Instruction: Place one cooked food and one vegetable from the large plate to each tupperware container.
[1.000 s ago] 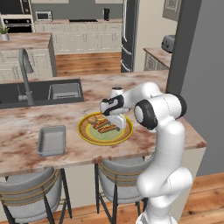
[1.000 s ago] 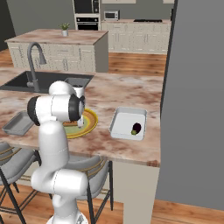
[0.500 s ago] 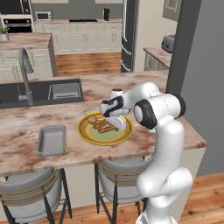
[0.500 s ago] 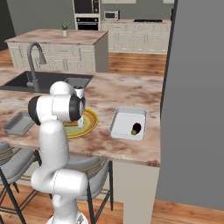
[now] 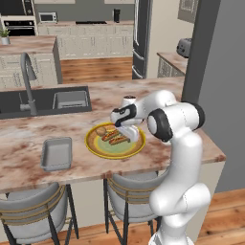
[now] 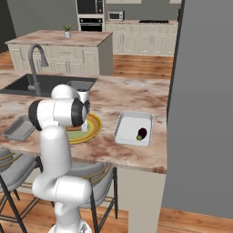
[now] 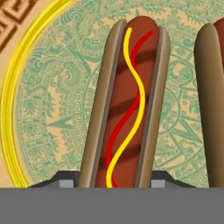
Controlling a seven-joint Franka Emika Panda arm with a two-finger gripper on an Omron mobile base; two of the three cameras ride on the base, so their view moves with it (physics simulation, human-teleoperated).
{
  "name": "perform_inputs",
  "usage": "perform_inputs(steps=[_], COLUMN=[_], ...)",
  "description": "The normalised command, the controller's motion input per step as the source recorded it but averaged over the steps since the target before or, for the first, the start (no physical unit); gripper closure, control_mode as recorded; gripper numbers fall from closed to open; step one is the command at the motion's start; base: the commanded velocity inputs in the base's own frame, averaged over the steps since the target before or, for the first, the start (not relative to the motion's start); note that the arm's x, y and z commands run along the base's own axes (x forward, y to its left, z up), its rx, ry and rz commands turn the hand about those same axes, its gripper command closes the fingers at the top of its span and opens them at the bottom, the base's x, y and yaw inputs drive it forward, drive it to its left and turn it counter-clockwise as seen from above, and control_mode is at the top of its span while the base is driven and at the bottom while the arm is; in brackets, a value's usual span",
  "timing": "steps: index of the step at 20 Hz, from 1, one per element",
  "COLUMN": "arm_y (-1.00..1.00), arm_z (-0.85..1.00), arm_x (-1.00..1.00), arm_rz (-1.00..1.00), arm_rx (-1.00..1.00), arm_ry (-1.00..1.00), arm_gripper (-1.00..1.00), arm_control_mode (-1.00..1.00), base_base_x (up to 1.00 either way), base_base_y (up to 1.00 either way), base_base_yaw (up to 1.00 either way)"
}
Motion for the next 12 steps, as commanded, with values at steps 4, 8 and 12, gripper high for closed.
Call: perform_inputs(steps=[4, 8, 12], arm_y=[-0.60, -0.84, -0.72], arm_z=[0.48, 0.57, 0.39], arm_x=[-0.26, -0.21, -0.02], arm_rz=[-0.21, -0.31, -0.43], arm_rx=[0.03, 0.01, -0.05], arm_ry=[0.00, -0.03, 0.00], arm_gripper=[1.00, 1.00, 1.00], arm_control_mode=[-1.00, -1.00, -1.00], base_base_x=[0.00, 0.00, 0.00], base_base_y=[0.00, 0.00, 0.00], base_base_yaw=[0.00, 0.00, 0.00])
